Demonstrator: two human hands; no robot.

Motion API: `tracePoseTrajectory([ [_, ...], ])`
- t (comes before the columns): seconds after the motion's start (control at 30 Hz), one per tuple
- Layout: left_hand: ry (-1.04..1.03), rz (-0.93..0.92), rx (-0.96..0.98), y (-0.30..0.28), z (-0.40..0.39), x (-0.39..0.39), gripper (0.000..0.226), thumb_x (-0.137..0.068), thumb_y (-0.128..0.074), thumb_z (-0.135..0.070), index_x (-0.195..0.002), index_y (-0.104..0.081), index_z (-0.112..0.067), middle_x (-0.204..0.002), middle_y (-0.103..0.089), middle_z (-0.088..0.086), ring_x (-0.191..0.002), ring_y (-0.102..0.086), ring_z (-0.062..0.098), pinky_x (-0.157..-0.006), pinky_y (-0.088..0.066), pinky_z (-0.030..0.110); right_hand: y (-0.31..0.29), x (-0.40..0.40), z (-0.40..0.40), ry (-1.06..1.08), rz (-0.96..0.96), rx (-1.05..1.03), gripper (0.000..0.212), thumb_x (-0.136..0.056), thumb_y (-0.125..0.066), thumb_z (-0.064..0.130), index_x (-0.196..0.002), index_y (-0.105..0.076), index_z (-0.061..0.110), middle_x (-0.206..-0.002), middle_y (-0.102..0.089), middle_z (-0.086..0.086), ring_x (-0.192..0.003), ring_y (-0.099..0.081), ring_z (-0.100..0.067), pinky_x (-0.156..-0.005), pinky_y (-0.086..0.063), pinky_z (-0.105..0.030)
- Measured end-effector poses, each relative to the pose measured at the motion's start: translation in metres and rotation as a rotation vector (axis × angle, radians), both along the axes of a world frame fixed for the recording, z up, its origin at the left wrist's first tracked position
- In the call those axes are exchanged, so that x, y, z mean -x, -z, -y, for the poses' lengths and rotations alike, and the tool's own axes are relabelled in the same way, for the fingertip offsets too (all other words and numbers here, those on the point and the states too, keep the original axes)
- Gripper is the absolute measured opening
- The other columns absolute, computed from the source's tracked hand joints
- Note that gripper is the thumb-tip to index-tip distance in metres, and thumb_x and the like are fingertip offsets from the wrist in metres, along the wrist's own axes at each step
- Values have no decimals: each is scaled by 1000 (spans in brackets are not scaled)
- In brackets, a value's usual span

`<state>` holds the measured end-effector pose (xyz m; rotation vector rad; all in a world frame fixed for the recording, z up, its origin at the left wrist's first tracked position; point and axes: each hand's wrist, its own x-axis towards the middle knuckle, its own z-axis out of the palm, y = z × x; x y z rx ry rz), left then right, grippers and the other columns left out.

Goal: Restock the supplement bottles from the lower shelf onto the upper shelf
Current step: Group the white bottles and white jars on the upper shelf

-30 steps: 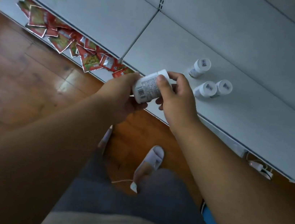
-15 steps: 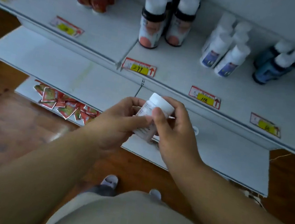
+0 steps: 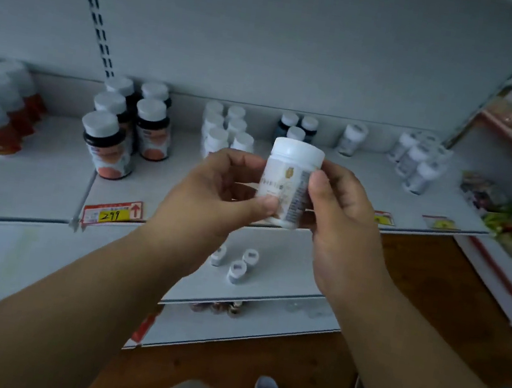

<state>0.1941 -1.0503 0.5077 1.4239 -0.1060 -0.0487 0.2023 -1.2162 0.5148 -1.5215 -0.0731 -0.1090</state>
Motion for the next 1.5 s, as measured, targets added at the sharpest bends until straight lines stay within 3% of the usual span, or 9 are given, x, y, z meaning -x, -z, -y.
tracePoseTrajectory([
  [0.2,50,23,-71,-5,71,-30,29,-86,-71,-11,-110,-61,-22,-105,-73,0,-94,-71,19,-78,-55,29,2,-24,73,85,-83,-136,21,-91,-59,33,-104,-63,18,-104,-72,-7,-99,-70,-24,-82,-58,-39],
  [0.37,-13,-53,-238,14,143,-70,33,-88,-71,-7,-111,-58,-26,-99,-73,-10,-89,-72,13,-86,-59,42,26,-70,144,20,-78,77,18,-101,-52,26,-102,-70,29,-99,-73,-5,-96,-68,-26,-88,-57,-49],
  [0.5,-107,-124,-285,33,196,-101,33,-86,-74,-10,-109,-58,-27,-100,-72,-12,-85,-72,8,-86,-59,39,39,-112,195,-89,-97,251,20,-101,-53,28,-100,-68,41,-100,-74,11,-96,-69,-11,-92,-56,-41],
  [0.7,-225,-182,-382,44,237,-145,32,-83,-78,-20,-105,-57,-31,-97,-72,-15,-76,-70,-3,-59,-52,18,48,-171,241,-240,-160,500,33,-91,-68,34,-124,-61,28,-111,-70,12,-100,-67,-8,-94,-55,-40],
  [0.9,-192,-204,-560,51,266,-195,39,-79,-81,-22,-107,-56,-29,-98,-66,-15,-78,-66,-1,-58,-44,8,64,-224,266,-270,-174,620,53,-84,-76,33,-131,-52,27,-120,-66,9,-100,-65,-6,-90,-54,-30],
  [1.03,-177,-229,-658,64,277,-229,29,-87,-72,-15,-110,-60,-29,-102,-67,-11,-85,-65,6,-70,-53,23,84,-252,280,-263,-108,653,71,-85,-76,31,-142,-34,31,-117,-61,11,-104,-62,-9,-91,-54,-32],
  [1.17,-129,-239,-694,75,286,-255,36,-89,-63,-4,-115,-62,-29,-105,-67,-12,-91,-66,11,-88,-56,34,104,-272,281,-184,45,762,58,-90,-68,22,-139,-38,27,-123,-57,7,-105,-59,-12,-91,-54,-31],
  [1.37,-105,-197,-839,85,286,-288,43,-95,-55,-8,-131,-55,-31,-119,-62,-12,-101,-61,11,-78,-49,19,110,-303,273,-51,181,1028,51,-87,-68,14,-133,-48,16,-134,-47,-10,-120,-49,-26,-101,-43,-31],
  [1.5,-184,-77,-937,82,284,-302,61,-94,-50,-7,-145,-33,-37,-126,-59,-1,-103,-60,22,-88,-54,40,105,-322,264,-3,163,1162,48,-90,-57,13,-136,-45,18,-129,-45,-12,-118,-46,-30,-98,-43,-39],
])
